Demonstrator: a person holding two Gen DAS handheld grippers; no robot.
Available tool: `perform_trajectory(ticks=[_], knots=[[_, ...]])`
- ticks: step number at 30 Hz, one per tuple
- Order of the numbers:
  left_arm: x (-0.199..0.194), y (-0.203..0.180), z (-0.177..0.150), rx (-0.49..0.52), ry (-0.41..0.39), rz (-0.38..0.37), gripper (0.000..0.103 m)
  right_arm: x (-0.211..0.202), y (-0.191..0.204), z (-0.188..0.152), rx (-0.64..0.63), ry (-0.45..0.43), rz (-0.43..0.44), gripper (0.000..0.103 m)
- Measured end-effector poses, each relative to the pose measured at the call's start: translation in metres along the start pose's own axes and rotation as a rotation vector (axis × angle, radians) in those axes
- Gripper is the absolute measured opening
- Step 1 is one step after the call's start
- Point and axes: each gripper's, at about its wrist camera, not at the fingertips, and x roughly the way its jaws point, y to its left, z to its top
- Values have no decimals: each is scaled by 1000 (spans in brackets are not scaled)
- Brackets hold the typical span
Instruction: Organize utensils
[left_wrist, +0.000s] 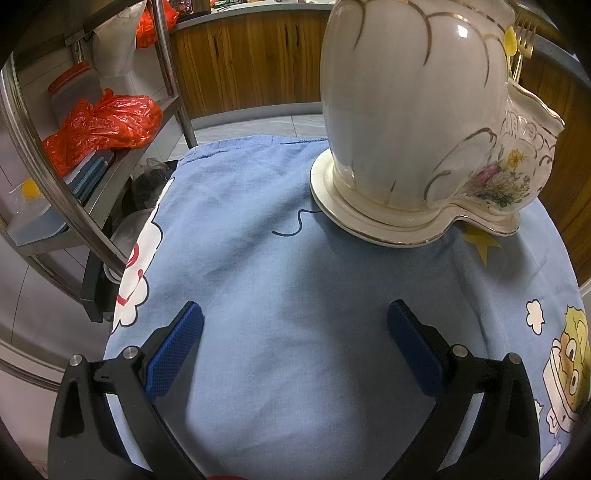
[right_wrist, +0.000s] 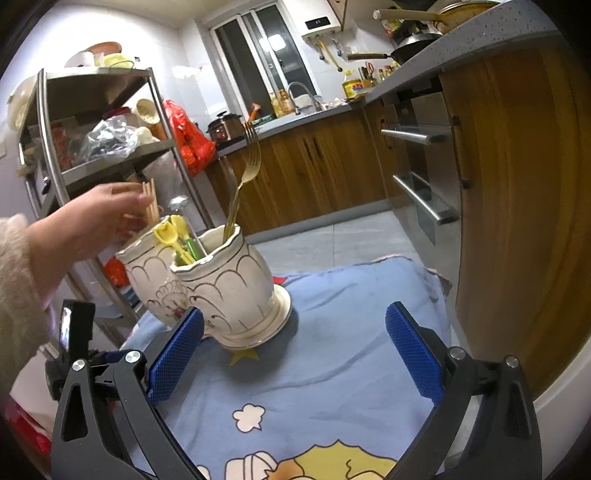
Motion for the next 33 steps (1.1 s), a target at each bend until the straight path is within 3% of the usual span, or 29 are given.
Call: perform_trajectory(ticks=[33], knots=[[1,0,0,2,1,3,99,13,-12,-6,43,29,-57,98]])
